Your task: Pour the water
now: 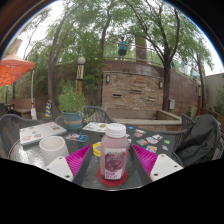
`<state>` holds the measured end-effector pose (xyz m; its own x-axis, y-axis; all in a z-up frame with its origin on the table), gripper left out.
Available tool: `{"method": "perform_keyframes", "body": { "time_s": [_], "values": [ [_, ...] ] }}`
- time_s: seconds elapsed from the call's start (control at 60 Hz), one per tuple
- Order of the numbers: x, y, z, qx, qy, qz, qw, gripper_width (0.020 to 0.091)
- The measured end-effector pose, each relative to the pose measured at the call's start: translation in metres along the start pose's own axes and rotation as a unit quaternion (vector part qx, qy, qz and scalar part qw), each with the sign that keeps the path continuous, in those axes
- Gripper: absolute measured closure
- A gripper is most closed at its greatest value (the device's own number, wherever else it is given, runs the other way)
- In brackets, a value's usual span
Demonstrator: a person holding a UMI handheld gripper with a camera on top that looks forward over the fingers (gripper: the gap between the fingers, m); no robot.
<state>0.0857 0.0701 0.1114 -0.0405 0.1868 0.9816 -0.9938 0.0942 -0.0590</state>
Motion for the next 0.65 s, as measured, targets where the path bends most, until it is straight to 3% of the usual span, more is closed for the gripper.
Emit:
{"method": "perform_keyframes", "body": {
  "time_s": [0.25,0.65],
  "values": [
    [0.021,-0.002,0.093,0.004,-0.002,0.028,1.000,0.0273],
    [0.038,-0.014,0.316,0.025,-0.018,-0.017,0.999,0.0272]
  ]
}}
Point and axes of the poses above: the point between the fingertips, and its own axes, seen from behind it with the camera up: y to the left, x up, z backward, against the way the camera looks, the point moved 10 cm from there along z, backward, against the way the camera looks, and after that the axes turned 3 degrees about -x, right-handed, at the moved point
